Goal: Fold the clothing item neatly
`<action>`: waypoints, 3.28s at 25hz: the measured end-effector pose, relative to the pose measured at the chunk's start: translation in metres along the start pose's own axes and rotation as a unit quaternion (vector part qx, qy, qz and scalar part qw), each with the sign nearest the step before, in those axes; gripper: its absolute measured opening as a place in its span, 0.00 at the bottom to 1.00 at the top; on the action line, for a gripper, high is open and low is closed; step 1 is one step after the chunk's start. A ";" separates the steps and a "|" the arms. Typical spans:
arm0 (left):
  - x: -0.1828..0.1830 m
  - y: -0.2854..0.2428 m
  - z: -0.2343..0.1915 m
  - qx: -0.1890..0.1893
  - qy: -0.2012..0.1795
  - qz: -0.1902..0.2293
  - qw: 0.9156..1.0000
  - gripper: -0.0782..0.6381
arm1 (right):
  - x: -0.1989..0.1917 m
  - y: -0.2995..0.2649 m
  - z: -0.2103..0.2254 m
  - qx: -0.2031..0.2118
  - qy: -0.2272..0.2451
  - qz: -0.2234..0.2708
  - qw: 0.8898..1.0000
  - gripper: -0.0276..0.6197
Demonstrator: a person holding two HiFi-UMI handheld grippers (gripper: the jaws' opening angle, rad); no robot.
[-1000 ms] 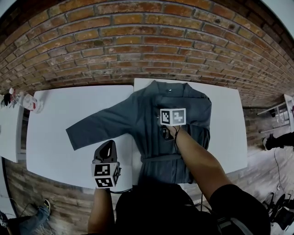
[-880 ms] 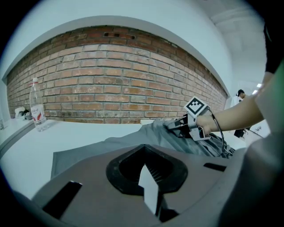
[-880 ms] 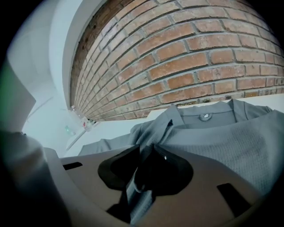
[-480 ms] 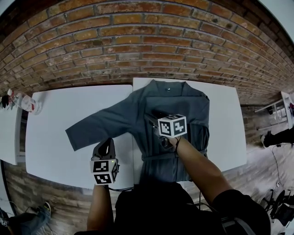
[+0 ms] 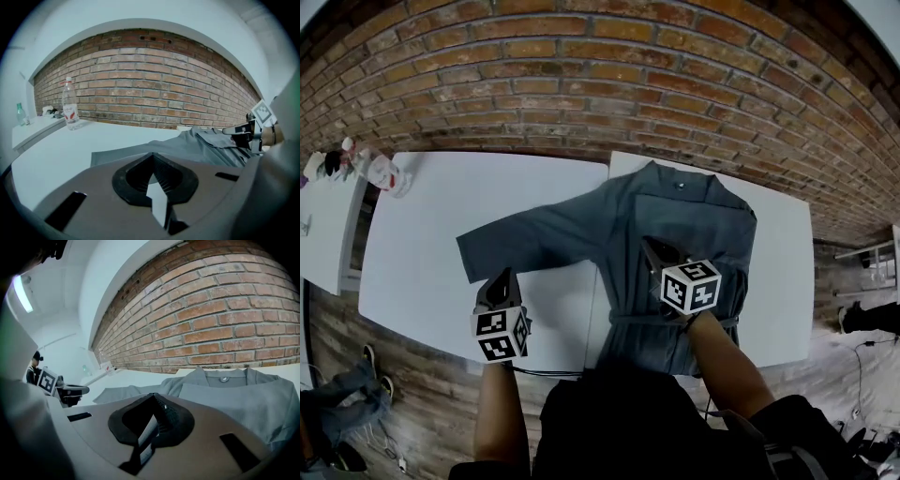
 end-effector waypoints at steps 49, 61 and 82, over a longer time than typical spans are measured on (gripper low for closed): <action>-0.071 -0.084 -0.173 0.032 0.087 -0.232 0.968 0.13 | -0.045 -0.002 -0.030 -0.003 0.031 -0.059 0.998 0.04; 0.002 -0.065 -0.132 -0.012 0.061 -0.152 0.987 0.13 | -0.037 0.043 -0.001 -0.022 -0.008 -0.027 0.999 0.05; 0.189 -0.090 0.158 -0.150 -0.014 -0.013 0.988 0.13 | -0.044 0.211 0.091 -0.063 -0.068 0.069 0.993 0.05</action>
Point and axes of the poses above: the fingertips, and each gripper's own axes: y backward along the fingers, z to its right, x out of its top, the point moved 8 cm from there along y, backward along the fingers, and after that the axes turned 11 degrees about -y, right-handed, at the moved point
